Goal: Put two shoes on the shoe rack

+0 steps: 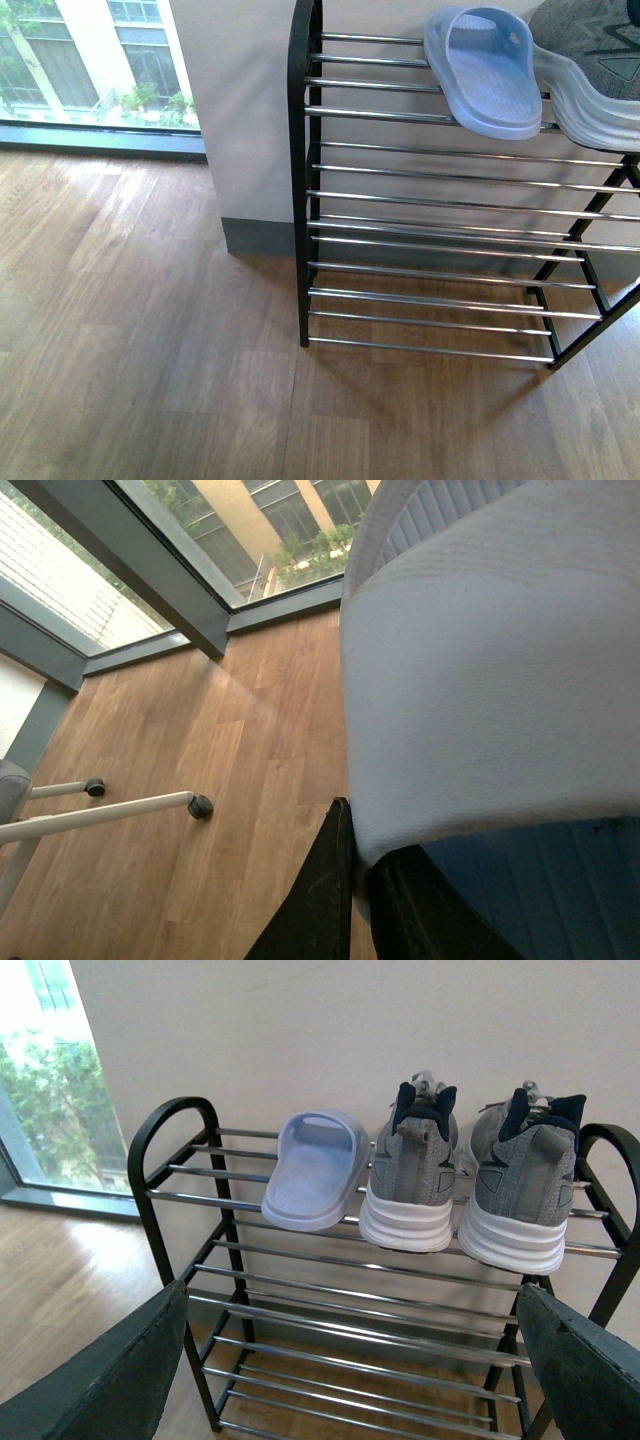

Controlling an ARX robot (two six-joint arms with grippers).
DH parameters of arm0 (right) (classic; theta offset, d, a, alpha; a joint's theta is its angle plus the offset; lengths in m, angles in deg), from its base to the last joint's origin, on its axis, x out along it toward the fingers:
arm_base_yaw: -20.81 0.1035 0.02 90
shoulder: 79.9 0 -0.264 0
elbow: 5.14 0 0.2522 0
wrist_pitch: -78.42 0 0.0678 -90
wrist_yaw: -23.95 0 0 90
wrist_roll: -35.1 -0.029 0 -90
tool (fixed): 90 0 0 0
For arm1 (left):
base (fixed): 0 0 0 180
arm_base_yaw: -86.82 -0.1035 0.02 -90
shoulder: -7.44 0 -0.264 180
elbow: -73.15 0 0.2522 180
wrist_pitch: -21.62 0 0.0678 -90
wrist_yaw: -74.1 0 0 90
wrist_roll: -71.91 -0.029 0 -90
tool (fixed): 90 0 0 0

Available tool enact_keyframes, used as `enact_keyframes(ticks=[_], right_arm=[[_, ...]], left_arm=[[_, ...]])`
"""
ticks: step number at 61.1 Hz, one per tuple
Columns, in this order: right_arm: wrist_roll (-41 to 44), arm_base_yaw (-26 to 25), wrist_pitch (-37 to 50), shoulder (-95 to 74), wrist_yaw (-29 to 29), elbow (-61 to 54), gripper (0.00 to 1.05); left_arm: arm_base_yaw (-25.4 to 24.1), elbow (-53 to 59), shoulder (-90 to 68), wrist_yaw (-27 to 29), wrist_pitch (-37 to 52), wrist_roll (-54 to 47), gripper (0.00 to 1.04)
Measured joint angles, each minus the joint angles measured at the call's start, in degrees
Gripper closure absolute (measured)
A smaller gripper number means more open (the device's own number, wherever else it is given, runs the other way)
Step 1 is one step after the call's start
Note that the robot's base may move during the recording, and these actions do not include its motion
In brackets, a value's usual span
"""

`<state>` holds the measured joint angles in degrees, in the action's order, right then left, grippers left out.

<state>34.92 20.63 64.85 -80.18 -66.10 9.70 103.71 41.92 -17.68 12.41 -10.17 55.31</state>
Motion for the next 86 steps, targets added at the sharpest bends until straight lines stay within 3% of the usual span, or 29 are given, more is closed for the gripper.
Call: enact_keyframes(ticks=[37,49,55,65,86], right_arm=[[0.00,0.13,0.00,0.00,-0.11,0.00,0.09],[0.00,0.13,0.00,0.00,-0.11,0.00,0.09],[0.00,0.13,0.00,0.00,-0.11,0.00,0.09],[0.00,0.13,0.00,0.00,-0.09,0.00,0.09],[0.00,0.13,0.00,0.00,-0.09,0.00,0.09]], left_arm=[[0.02,0.07,0.09,-0.31,0.20,0.35,1.03],[1.05,-0.66,-5.68,-5.53,9.86,23.39,1.03],[0.28,-6.47,-18.18,-10.64,14.78,28.00,1.03],[0.00,-19.04,-35.23,-16.63,17.51,26.34,1.03],[2.19,-51.34,-67.63,-21.20,8.94,10.40,1.03]])
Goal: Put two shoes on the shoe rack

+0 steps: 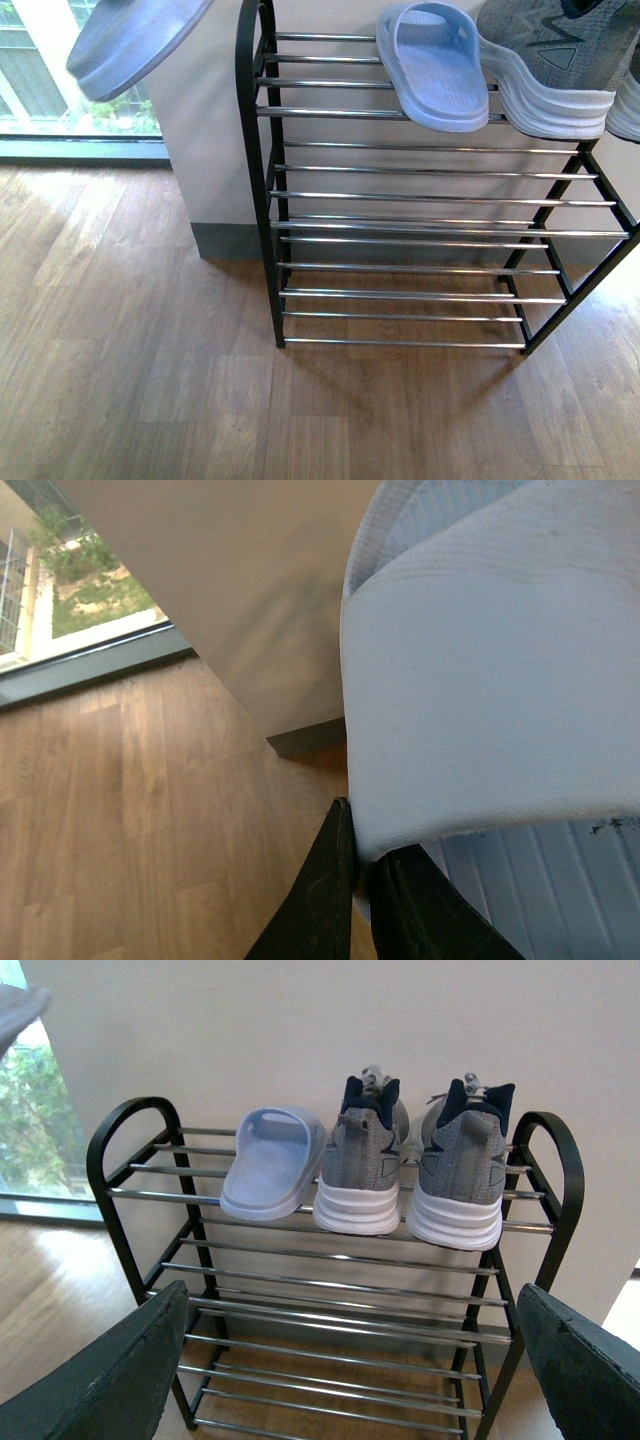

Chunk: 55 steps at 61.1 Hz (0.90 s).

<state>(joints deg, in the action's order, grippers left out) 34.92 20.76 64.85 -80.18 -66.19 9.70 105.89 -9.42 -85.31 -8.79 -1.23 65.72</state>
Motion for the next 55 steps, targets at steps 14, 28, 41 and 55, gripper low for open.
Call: enact_keyframes(ticks=[14,28,41,55], right_arm=[[0.00,0.00,0.00,0.00,0.00,0.00,0.09],[0.00,0.00,0.00,0.00,-0.02,0.00,0.09],[0.00,0.00,0.00,0.00,0.00,0.00,0.09],[0.00,0.00,0.00,0.00,-0.02,0.00,0.09]], left_arm=[[1.07,-21.90,-16.74,-0.15,-8.00,-5.81,1.03],[2.67,-33.90,-26.67,0.00,-12.09,-7.43,1.03],[3.72,-41.90,-33.73,1.81,-14.25,-8.11,1.03],[4.94,-49.13,-41.24,5.07,-15.26,-5.03,1.03]])
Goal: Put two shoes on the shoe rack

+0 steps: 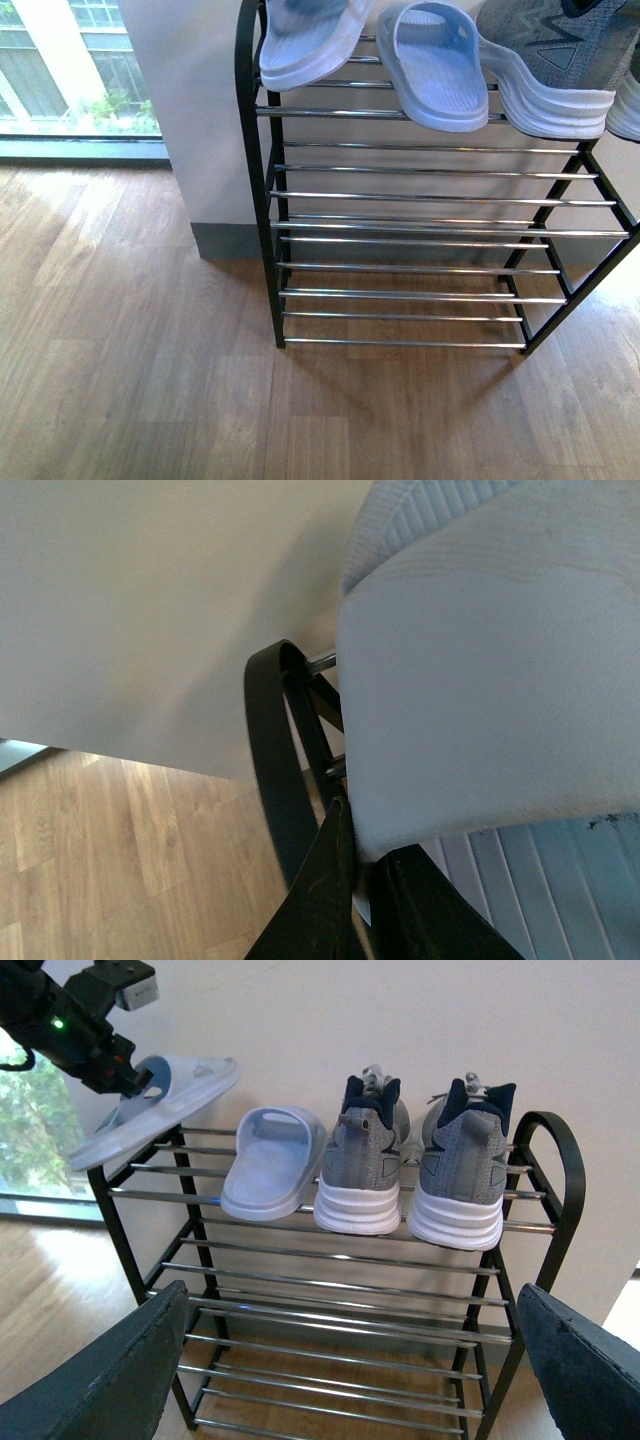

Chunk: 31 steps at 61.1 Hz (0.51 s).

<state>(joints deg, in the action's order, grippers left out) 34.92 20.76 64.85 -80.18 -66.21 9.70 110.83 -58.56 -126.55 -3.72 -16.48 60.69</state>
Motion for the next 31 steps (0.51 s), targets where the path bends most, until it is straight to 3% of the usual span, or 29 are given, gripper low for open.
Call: enact_keyframes(ticks=[21,31], right_arm=[[0.00,0.00,0.00,0.00,0.02,0.00,0.09],[0.00,0.00,0.00,0.00,0.02,0.00,0.09]], left_arm=[[1.33,-7.69,-7.06,4.85,-4.33,2.14,1.03],[1.51,-7.93,-7.34,5.70,-4.17,2.05,0.77]])
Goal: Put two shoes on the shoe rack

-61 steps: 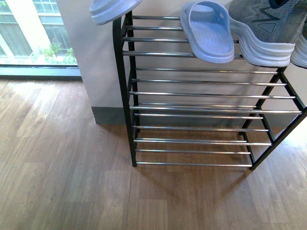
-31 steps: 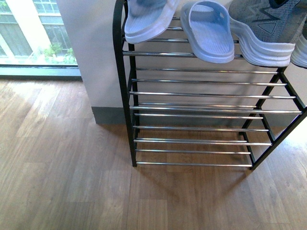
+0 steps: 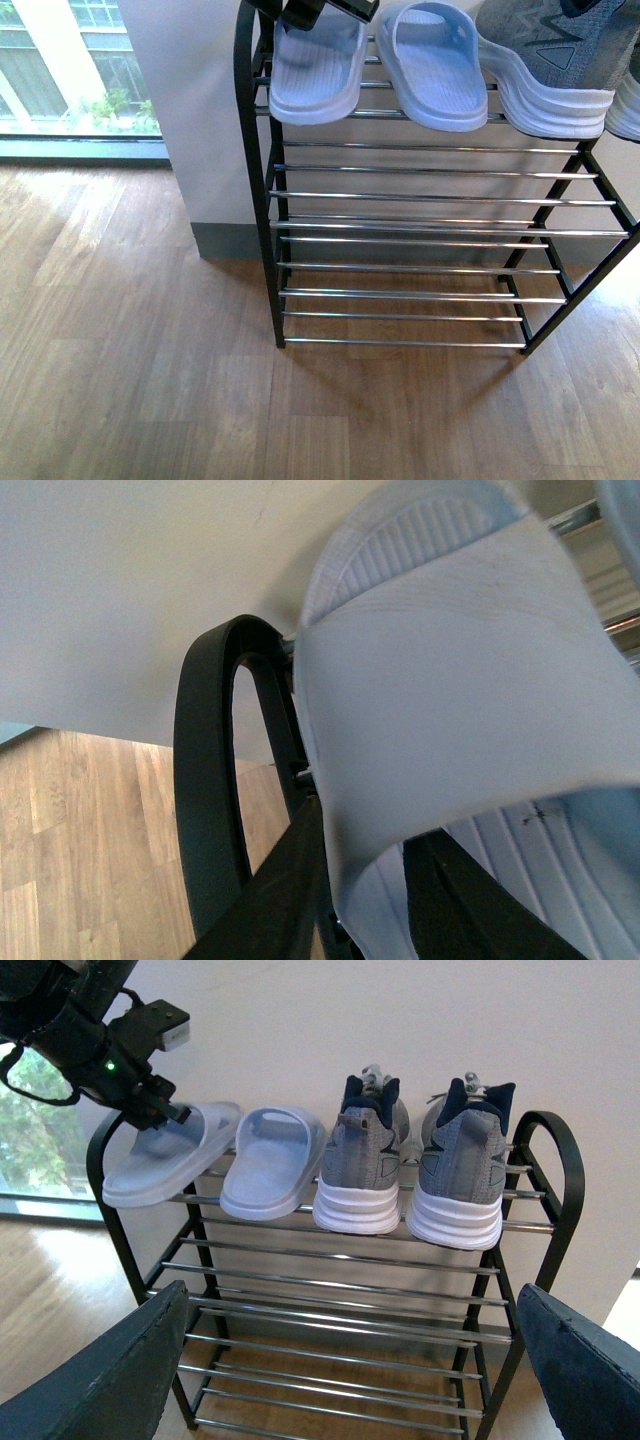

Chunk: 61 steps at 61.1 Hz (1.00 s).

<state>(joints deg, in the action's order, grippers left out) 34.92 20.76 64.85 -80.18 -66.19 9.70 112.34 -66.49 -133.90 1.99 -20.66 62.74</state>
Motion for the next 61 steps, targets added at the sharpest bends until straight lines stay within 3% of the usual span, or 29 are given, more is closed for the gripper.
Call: enact_keyframes(ticks=[8,16,22,39,61], right_arm=[[0.00,0.00,0.00,0.00,-0.02,0.00,0.09],[0.00,0.00,0.00,0.00,-0.02,0.00,0.09],[0.00,0.00,0.00,0.00,0.00,0.00,0.09],[0.00,0.00,0.00,0.00,0.00,0.00,0.09],[0.00,0.00,0.00,0.00,0.00,0.00,0.09]], left_arm=[[0.31,0.37,0.35,-0.17,0.92,0.20,0.56],[0.35,3.41,3.65,-1.86,2.67,3.74,0.22],[0.24,5.55,6.12,-2.91,4.02,5.75,0.08],[0.35,19.34,17.90,-1.31,13.55,8.44,0.09],[0.02,52.28,46.99,4.87,32.76,9.75,0.09]])
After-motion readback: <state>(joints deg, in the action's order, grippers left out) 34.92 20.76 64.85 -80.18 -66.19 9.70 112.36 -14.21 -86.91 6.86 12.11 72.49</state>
